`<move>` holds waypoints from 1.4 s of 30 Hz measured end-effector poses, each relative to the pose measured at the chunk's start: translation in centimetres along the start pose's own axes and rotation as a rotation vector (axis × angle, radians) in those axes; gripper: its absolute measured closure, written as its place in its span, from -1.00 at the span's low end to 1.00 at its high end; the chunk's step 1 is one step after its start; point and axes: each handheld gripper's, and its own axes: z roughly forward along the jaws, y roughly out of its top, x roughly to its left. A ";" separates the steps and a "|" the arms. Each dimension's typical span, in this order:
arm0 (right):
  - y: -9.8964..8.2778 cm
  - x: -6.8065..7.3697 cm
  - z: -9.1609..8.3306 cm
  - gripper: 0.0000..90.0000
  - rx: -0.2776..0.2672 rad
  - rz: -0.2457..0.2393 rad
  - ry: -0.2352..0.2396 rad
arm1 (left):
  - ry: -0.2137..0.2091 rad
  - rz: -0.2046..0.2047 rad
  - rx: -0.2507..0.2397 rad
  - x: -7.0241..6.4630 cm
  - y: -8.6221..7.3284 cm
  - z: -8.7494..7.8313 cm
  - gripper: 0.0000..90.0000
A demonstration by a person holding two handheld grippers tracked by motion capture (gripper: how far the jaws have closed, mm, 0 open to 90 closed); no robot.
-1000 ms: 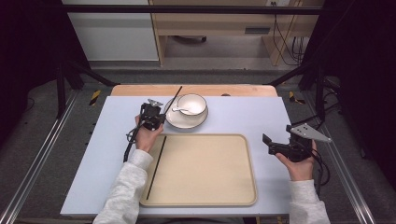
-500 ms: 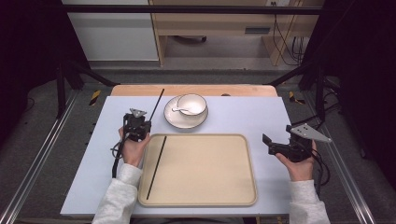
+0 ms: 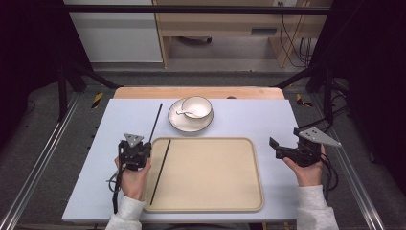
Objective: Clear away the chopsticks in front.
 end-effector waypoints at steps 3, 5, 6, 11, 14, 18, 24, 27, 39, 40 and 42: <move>0.0 0.1 0.0 -0.94 0.000 0.001 0.003 | -0.031 -0.017 0.008 -1.3 -2.1 -1.0 0.92; 0.1 0.1 -0.1 -0.94 -0.001 0.001 0.004 | -0.036 -0.016 0.004 -1.6 -2.5 -1.2 0.92; 0.1 0.1 0.0 -0.94 -0.004 0.001 0.004 | -0.042 -0.012 0.003 -2.0 -2.9 -1.6 0.92; 0.1 0.2 0.0 -0.94 0.000 -0.006 0.004 | -0.065 0.001 0.011 -3.7 -4.6 -2.4 0.92; 0.1 0.3 0.1 -0.94 0.003 -0.008 0.008 | -0.080 0.011 0.040 -4.8 -5.9 -2.4 0.92; 0.1 0.4 0.1 -0.94 0.002 -0.006 0.008 | -0.094 0.024 0.073 -5.8 -6.7 -1.9 0.92; 0.1 0.4 0.1 -0.94 0.002 -0.009 0.008 | -0.100 0.039 0.089 -6.2 -6.9 -1.7 0.92; 0.1 0.4 0.1 -0.94 0.004 -0.007 0.007 | -0.091 0.052 0.101 -6.3 -6.9 -1.8 0.92; 0.1 0.4 0.1 -0.94 0.005 -0.008 0.009 | -0.084 0.077 0.135 -6.6 -6.9 -2.3 0.91; 0.1 0.4 0.1 -0.94 0.005 -0.008 0.009 | -0.084 0.077 0.135 -6.6 -6.9 -2.3 0.90; 0.1 0.5 0.1 -0.94 0.006 -0.007 0.010 | -0.090 0.074 0.138 -6.5 -6.9 -2.3 0.90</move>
